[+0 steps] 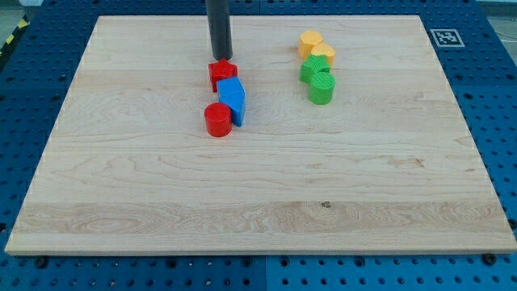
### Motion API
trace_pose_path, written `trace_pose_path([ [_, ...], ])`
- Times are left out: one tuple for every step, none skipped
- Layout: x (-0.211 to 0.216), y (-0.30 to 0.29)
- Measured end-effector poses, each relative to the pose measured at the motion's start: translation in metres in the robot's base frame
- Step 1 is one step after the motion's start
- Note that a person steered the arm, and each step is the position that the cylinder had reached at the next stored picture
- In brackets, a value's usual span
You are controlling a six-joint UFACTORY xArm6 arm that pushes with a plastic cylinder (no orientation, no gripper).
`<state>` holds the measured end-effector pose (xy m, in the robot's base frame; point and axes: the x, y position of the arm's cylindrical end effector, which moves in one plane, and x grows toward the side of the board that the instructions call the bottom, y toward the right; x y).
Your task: Push the blue triangle slightly towards the left
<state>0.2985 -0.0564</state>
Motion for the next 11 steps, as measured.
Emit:
trace_pose_path([
  [0.000, 0.026],
  [0.000, 0.055],
  [0.017, 0.075],
  [0.049, 0.088],
  [0.071, 0.107],
  [0.102, 0.111],
  [0.128, 0.110],
  [0.128, 0.099],
  [0.113, 0.092],
  [0.111, 0.079],
  [0.111, 0.066],
])
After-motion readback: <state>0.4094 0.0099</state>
